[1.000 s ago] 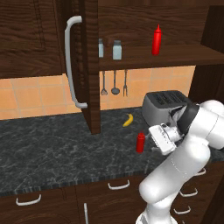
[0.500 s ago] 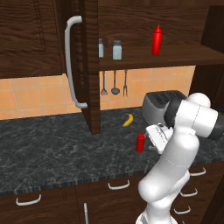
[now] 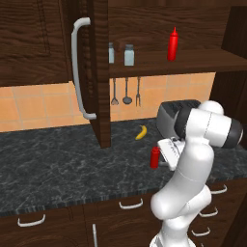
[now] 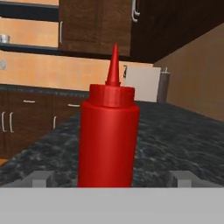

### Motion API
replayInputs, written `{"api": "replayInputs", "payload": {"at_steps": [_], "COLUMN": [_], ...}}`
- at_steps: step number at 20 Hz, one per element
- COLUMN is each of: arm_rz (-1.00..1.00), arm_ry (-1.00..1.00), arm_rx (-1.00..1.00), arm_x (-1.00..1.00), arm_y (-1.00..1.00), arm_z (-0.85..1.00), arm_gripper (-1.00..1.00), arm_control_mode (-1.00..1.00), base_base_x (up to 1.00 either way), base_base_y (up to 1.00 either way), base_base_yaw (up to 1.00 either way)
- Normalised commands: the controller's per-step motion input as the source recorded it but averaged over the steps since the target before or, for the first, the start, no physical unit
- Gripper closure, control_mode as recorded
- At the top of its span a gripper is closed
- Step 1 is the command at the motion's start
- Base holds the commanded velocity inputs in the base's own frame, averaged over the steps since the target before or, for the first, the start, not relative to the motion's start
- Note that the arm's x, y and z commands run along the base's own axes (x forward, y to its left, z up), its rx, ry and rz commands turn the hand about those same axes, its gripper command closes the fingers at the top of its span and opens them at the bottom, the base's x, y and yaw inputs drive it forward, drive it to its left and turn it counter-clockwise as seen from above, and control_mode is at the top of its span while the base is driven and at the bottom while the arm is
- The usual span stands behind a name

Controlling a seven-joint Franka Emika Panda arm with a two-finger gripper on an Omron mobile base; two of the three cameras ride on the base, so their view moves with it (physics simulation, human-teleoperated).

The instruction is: Put the shaker and condiment bottle from the counter next to their counterparts in the cabinet.

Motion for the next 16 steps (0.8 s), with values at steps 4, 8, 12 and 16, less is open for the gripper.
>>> {"api": "replayInputs", "payload": {"at_steps": [4,8,12,16], "arm_rz": [-0.05,-0.05,-0.04,0.02], "arm_ry": [0.00,0.00,0.02,0.05], "arm_rx": [0.00,0.00,0.00,0.00], "arm_x": [0.00,0.00,0.00,-0.02], "arm_y": [0.27,0.24,0.18,0.00], "arm_z": [0.00,0.00,0.00,0.00], "arm_gripper": [-1.00,-1.00,1.00,1.00], "arm_control_mode": [-1.00,-1.00,-1.00,-1.00], "base_base_x": [0.00,0.00,0.00,0.00], "base_base_y": [0.00,0.00,0.00,0.00], "base_base_yaw": [0.00,0.00,0.00,0.00]}}
